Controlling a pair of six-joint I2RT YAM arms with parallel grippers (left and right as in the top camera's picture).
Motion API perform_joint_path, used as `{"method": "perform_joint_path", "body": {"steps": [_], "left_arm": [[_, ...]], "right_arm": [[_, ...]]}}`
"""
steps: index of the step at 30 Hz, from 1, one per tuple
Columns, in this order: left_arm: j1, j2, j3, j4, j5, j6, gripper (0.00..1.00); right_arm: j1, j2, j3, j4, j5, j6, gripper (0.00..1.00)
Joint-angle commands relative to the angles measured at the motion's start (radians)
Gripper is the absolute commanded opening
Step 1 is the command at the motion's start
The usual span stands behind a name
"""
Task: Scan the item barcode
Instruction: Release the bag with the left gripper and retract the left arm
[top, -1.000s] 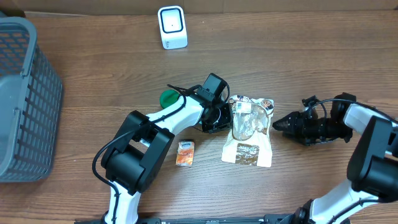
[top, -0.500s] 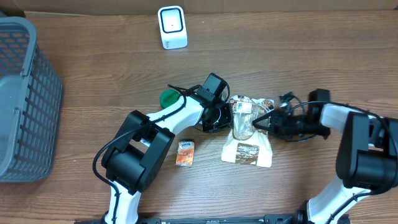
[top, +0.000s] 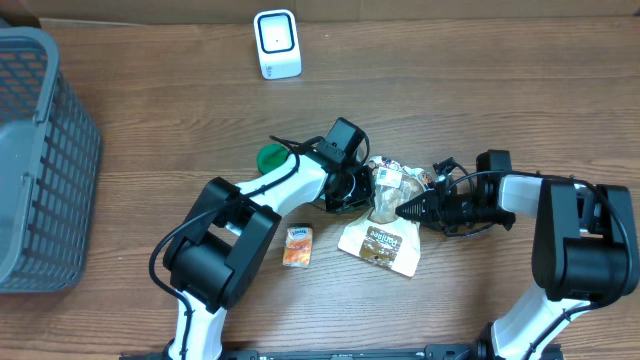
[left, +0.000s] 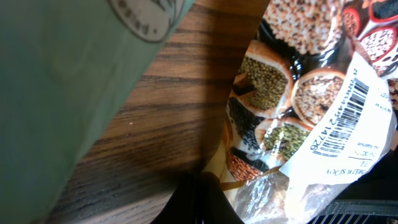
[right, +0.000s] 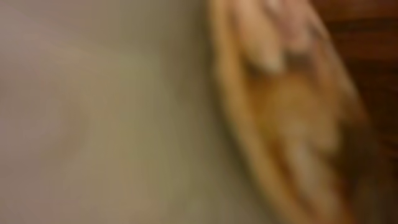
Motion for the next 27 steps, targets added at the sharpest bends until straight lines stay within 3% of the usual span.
{"method": "perform_joint_path", "body": {"steps": [1,4,8,11,21,27], "left_arm": [[0.003,0.053,-0.012,0.0,-0.021,-0.01,0.04],[0.02,0.052,-0.001,0.003,0.059,0.005,0.04],[0.058,0.034,0.04,-0.002,0.208,0.17,0.04],[0.074,-0.008,0.093,-0.093,0.197,0.241,0.04],[0.092,-0.291,0.403,-0.531,-0.138,0.457,0.04],[0.234,-0.417,0.6,-0.763,-0.311,0.6,0.12]], "right_arm": [[-0.02,0.019,0.011,-0.008,0.023,0.023,0.04],[-0.041,-0.002,0.035,-0.033,-0.044,0.021,0.04],[-0.051,-0.065,0.076,-0.105,-0.047,-0.007,0.04],[-0.052,-0.119,0.101,-0.166,-0.033,-0.017,0.04],[-0.052,-0.231,0.118,-0.251,-0.009,-0.043,0.04],[-0.042,-0.237,0.118,-0.289,-0.019,-0.141,0.04]]}}
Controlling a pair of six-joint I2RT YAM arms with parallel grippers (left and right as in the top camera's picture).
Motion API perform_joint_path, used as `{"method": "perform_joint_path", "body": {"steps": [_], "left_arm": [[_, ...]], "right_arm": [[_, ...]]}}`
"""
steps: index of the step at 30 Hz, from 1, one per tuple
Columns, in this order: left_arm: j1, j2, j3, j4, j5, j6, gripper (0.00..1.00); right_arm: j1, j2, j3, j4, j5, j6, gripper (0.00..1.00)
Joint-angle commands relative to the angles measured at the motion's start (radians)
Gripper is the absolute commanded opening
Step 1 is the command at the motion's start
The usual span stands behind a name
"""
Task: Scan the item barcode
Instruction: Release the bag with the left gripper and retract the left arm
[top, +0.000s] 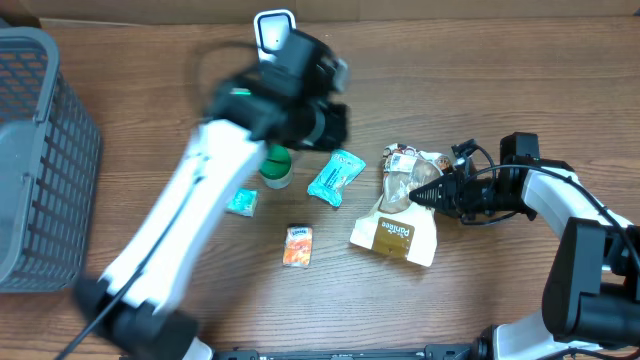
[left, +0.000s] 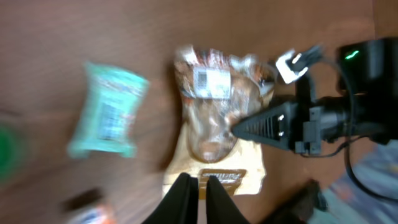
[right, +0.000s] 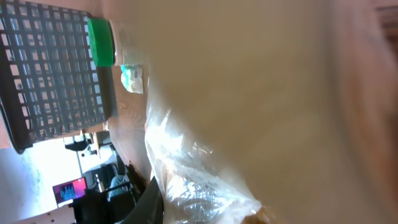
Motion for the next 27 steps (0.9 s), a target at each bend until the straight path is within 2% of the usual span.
{"method": "perform_joint_path", "body": {"steps": [1,4,7,9,13,17,19,20,21,27], "left_arm": [[0.119,-0.062,0.073,-0.073,-0.183,0.132,0.12],[0.238,-0.096,0.082,-0.122,-0.237,0.164,0.11],[0.362,-0.098,0.081,-0.153,-0.243,0.175,0.06],[0.434,-0.088,0.08,-0.165,-0.243,0.175,0.07],[0.534,-0.071,0.08,-0.184,-0.243,0.193,0.16],[0.58,-0.067,0.08,-0.187,-0.288,0.323,0.31],[0.592,-0.067,0.08,-0.189,-0.336,0.385,0.32],[0.596,-0.067,0.08,-0.192,-0.353,0.395,0.47],[0.6,-0.067,0.08,-0.194,-0.366,0.4,1.0],[0.612,-0.067,0.08,-0.196,-0.391,0.399,0.99]], "right_arm": [[0.011,-0.032,0.02,-0.021,-0.024,-0.112,0.04],[0.026,-0.048,0.027,-0.055,-0.075,-0.201,0.04],[0.042,-0.066,0.065,-0.108,-0.084,-0.248,0.04],[0.057,-0.08,0.107,-0.161,-0.084,-0.289,0.04],[0.1,-0.112,0.228,-0.28,-0.078,-0.36,0.04],[0.161,-0.126,0.342,-0.335,-0.072,-0.359,0.04],[0.197,-0.126,0.377,-0.344,-0.069,-0.359,0.04],[0.217,-0.126,0.388,-0.343,-0.068,-0.359,0.04],[0.241,-0.126,0.397,-0.335,-0.064,-0.358,0.04],[0.326,-0.126,0.407,-0.231,-0.057,-0.256,0.04]]}}
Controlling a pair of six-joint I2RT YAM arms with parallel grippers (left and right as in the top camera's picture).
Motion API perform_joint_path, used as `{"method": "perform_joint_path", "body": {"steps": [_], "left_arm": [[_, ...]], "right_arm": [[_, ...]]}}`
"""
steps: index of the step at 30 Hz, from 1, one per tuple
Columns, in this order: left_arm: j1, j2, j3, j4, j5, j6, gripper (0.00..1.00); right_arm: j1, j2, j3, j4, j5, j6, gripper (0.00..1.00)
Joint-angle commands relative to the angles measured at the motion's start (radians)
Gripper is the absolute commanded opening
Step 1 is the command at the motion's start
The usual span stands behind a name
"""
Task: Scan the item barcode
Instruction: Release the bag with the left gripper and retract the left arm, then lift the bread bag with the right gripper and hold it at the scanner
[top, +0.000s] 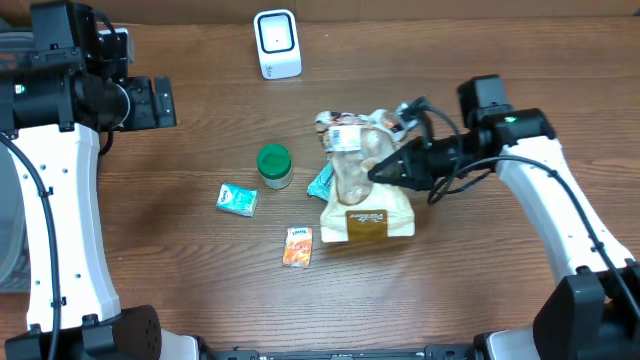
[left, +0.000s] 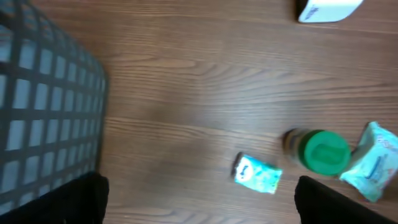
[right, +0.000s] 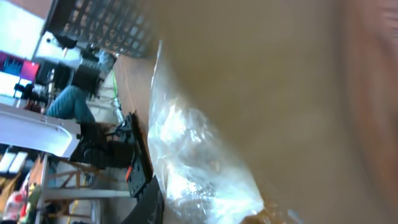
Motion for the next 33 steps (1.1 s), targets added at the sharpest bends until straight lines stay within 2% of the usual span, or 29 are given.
{"method": "perform_joint_path", "body": {"steps": [1,5,12,15,19,23,26,30,33], "left_arm": [[0.008,0.005,0.0,0.0,-0.05,0.04,1.0],[0.008,0.005,0.0,0.0,-0.05,0.04,1.0],[0.006,0.005,0.0,-0.003,-0.048,0.039,1.0],[0.006,0.005,0.0,-0.003,-0.048,0.04,1.0],[0.006,0.005,0.0,-0.003,-0.048,0.04,0.99],[0.005,0.005,0.0,-0.003,-0.048,0.039,0.99],[0.005,0.005,0.0,-0.002,-0.048,0.04,1.0],[0.005,0.005,0.0,-0.002,-0.048,0.04,0.99],[0.005,0.005,0.0,-0.003,-0.048,0.04,0.99]], "right_arm": [[0.018,-0.019,0.027,0.039,-0.014,0.076,0.04],[0.023,-0.019,0.053,0.071,-0.014,0.151,0.04],[0.04,-0.019,0.244,-0.049,-0.014,0.154,0.04],[0.045,-0.019,0.344,-0.063,0.05,0.253,0.04],[0.115,-0.015,0.504,-0.064,0.365,0.398,0.04],[0.211,0.026,0.643,-0.048,0.75,0.462,0.04],[0.277,0.065,0.653,0.058,1.064,0.459,0.04],[0.353,0.176,0.652,0.241,1.439,0.379,0.04],[0.376,0.256,0.652,0.351,1.539,0.282,0.04]]}}
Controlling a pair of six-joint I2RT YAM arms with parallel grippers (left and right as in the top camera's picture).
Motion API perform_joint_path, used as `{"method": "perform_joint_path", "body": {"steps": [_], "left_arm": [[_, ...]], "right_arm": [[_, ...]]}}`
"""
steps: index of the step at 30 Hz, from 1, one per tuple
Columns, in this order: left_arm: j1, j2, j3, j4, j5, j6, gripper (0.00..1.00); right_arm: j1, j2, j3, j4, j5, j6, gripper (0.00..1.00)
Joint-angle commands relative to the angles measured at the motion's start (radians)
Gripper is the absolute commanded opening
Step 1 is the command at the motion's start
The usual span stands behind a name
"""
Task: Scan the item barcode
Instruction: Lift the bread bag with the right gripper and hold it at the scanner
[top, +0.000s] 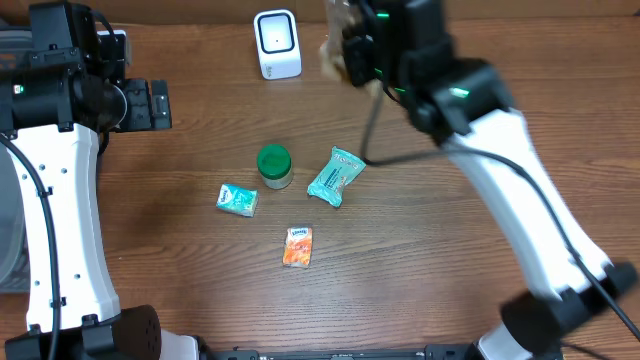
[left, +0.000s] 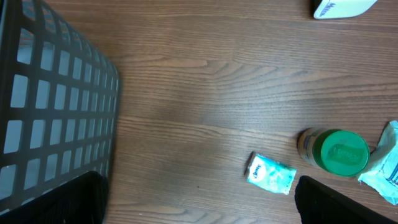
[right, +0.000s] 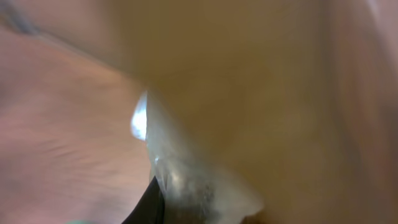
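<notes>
The item is a bag of mixed beans (top: 333, 45), clear plastic with a tan lower part. It hangs high at the back of the table, just right of the white scanner (top: 277, 43). My right gripper (top: 352, 52) is shut on it. The right wrist view is a blur of tan bag (right: 249, 93) and clear plastic, with one dark finger (right: 151, 204) at the bottom. No barcode shows in any view. My left gripper (top: 150, 105) stands open at the far left, its fingers (left: 68, 199) wide apart and empty.
On the table lie a green-lidded jar (top: 274, 165), a teal packet (top: 336, 176), a small teal tissue pack (top: 237, 200) and an orange packet (top: 297, 245). A grey mesh basket (left: 50, 124) stands at the left edge, under my left arm.
My right gripper has carried the bag from over the middle of the table up and back, to beside the scanner. The teal packet now lies uncovered. My left arm has barely shifted.
At first both grippers were at the bag in the middle of the table, the right one shut on it. Then my left arm was away at the back, then open at the far left. The right held the bag off the table, and now by the scanner.
</notes>
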Motion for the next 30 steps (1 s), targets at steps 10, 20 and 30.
{"method": "perform_joint_path", "body": {"steps": [10,20,30], "left_arm": [[0.004,0.005,0.0,-0.002,-0.011,0.016,1.0],[0.004,0.005,0.0,-0.002,-0.011,0.016,1.0],[0.004,0.005,0.0,-0.002,-0.011,0.016,1.0]], "right_arm": [[0.061,0.357,0.005,0.547,0.342,-0.541,0.04],[0.101,0.594,0.005,0.845,0.42,-0.951,0.04],[0.1,0.673,0.005,1.029,0.488,-1.02,0.04]]}}
